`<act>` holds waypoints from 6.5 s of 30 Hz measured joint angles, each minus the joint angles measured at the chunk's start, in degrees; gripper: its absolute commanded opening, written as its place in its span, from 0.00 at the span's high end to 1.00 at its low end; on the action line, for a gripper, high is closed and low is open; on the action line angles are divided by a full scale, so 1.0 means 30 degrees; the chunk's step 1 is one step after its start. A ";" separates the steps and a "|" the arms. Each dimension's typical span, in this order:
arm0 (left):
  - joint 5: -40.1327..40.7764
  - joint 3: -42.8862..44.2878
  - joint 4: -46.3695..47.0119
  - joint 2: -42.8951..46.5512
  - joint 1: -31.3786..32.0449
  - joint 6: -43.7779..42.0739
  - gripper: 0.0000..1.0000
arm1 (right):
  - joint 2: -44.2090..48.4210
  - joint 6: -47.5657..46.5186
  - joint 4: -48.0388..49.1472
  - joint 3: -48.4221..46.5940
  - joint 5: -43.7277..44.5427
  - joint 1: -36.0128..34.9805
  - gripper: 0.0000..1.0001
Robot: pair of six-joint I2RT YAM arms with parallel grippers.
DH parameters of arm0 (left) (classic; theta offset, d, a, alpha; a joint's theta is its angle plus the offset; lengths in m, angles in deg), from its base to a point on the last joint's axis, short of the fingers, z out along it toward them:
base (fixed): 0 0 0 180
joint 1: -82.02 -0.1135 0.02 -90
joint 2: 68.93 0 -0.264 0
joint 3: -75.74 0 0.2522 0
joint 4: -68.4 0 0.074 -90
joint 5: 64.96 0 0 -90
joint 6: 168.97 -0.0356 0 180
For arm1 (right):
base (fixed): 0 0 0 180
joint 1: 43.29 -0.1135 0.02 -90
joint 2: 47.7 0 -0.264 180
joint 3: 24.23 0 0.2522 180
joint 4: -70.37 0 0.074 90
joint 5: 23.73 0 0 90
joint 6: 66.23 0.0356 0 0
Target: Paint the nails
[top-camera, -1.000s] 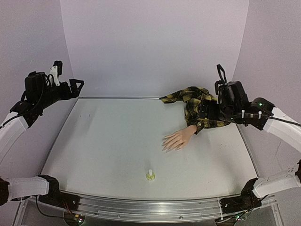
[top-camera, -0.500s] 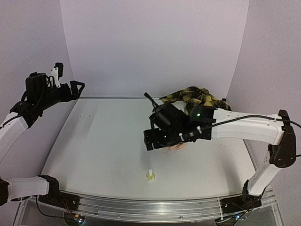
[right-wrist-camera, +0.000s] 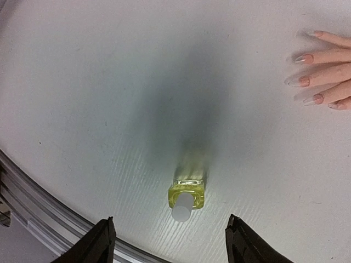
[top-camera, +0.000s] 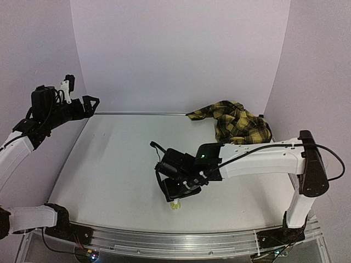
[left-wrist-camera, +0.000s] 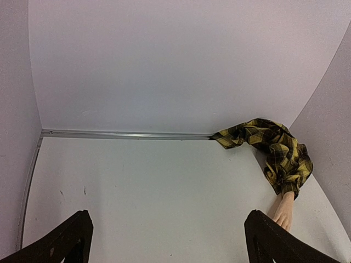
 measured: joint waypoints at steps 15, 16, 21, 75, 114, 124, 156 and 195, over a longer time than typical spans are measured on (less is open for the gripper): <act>-0.0057 -0.0213 0.0007 -0.0145 0.0000 0.0000 0.00 | -0.2211 0.0134 -0.0503 -0.0042 -0.0682 -0.0162 0.67; -0.0057 -0.0213 0.0007 -0.0145 0.0000 0.0000 0.00 | -0.2328 0.0098 -0.0544 -0.0077 -0.0598 -0.0162 0.67; -0.0071 -0.0213 0.0007 -0.0145 0.0000 0.0000 0.00 | -0.2518 0.0101 -0.0624 -0.0322 -0.0122 -0.0162 0.66; -0.1798 0.2541 0.5610 -1.0993 1.2823 -0.1654 0.03 | 0.9639 -0.7869 0.5966 0.4561 -0.4845 0.9200 1.00; 0.2173 0.0407 1.2131 -1.1890 1.5769 -1.0958 0.88 | 0.7298 -0.6339 0.3675 0.0823 -0.4964 0.6976 1.00; 0.2750 0.0396 1.2096 -1.1745 1.5993 -1.0527 1.00 | 0.7140 -0.5854 0.3298 0.0405 -0.4695 0.6816 0.44; 0.6030 0.0196 1.2994 -1.0899 1.6036 -0.6965 1.00 | 0.4357 -0.1481 0.2658 -0.3817 -0.0546 0.5536 0.87; -0.6022 0.0443 0.8721 -0.4906 1.3533 -0.1632 1.00 | 0.8557 -1.1558 0.5882 -0.0003 -1.0342 0.5535 0.42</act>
